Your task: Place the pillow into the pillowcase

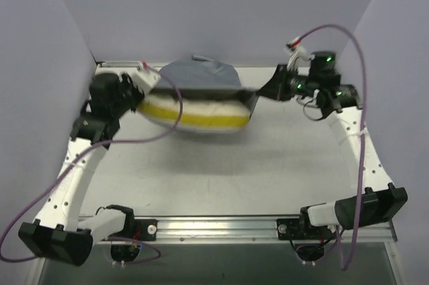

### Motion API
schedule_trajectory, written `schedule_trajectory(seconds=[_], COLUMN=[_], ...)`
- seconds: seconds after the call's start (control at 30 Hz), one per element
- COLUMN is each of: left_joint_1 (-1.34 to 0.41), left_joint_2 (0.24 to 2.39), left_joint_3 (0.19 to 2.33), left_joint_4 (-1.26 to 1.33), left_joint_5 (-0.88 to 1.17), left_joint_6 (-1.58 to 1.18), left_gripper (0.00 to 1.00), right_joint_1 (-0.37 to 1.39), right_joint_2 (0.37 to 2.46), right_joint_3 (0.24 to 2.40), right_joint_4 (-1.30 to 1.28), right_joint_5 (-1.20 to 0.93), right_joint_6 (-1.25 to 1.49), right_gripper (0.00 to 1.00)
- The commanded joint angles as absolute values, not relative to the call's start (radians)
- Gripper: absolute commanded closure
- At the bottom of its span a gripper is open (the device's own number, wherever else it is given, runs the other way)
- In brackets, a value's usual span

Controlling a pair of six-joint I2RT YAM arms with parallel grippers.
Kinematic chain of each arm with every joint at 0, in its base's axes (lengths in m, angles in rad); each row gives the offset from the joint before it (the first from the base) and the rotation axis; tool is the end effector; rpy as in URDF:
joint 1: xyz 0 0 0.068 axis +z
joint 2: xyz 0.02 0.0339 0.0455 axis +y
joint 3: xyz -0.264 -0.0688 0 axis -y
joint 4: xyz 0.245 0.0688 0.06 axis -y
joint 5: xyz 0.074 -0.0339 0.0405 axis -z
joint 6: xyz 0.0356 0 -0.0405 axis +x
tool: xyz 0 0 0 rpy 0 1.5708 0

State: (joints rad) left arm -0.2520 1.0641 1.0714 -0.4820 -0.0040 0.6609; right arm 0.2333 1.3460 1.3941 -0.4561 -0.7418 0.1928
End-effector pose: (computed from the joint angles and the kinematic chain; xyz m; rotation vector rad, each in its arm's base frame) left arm 0.2266 -0.0582 0.3560 0.9037 1.8461 0.2588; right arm 0.2814 0.0916 0.4028 -0.5344 1.9274 1.0058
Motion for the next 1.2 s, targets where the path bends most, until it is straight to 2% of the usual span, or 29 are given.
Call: schedule_trajectory(seconds=[0.0,0.17,0.23,0.33,0.43,0.6,0.83,0.9,1.0,1.1,1.17], left_joint_1=[-0.151,-0.109,-0.109,-0.109,-0.107,-0.103,-0.1,-0.1,-0.083,-0.013,-0.006], left_joint_2=[1.133,1.258,1.319,1.368,1.362,1.345,1.399,1.417,1.491,1.569,1.568], left_joint_3=[1.578,1.967,2.127,2.212,2.198,2.267,2.229,2.218,2.328,2.58,2.644], left_joint_4=[-0.52,-0.5,-0.502,-0.529,-0.529,-0.443,-0.571,-0.543,-0.496,-0.494,-0.492], left_joint_5=[0.106,0.144,0.15,0.179,0.155,0.172,0.209,0.198,0.086,0.064,0.078], left_joint_6=[0.407,0.282,0.247,0.226,0.21,0.183,0.192,0.208,0.25,0.241,0.244], left_gripper=[1.0,1.0,1.0,1.0,1.0,1.0,1.0,1.0,1.0,1.0,1.0], right_joint_1=[0.069,-0.136,-0.166,-0.173,-0.173,-0.195,-0.169,-0.147,-0.094,-0.051,-0.04], right_joint_2=[1.307,1.365,1.365,1.318,1.261,1.23,1.238,1.302,1.42,1.5,1.479], right_joint_3=[1.707,2.174,2.241,2.209,2.111,2.171,2.042,2.077,2.225,2.371,2.37], right_joint_4=[-0.426,-0.414,-0.405,-0.376,-0.339,-0.318,-0.267,-0.265,-0.267,-0.25,-0.23], right_joint_5=[-0.868,-0.842,-0.795,-0.741,-0.723,-0.608,-0.476,-0.447,-0.407,-0.397,-0.403], right_joint_6=[0.334,0.489,0.494,0.471,0.471,0.436,0.48,0.489,0.498,0.515,0.509], right_gripper=[1.0,1.0,1.0,1.0,1.0,1.0,1.0,1.0,1.0,1.0,1.0])
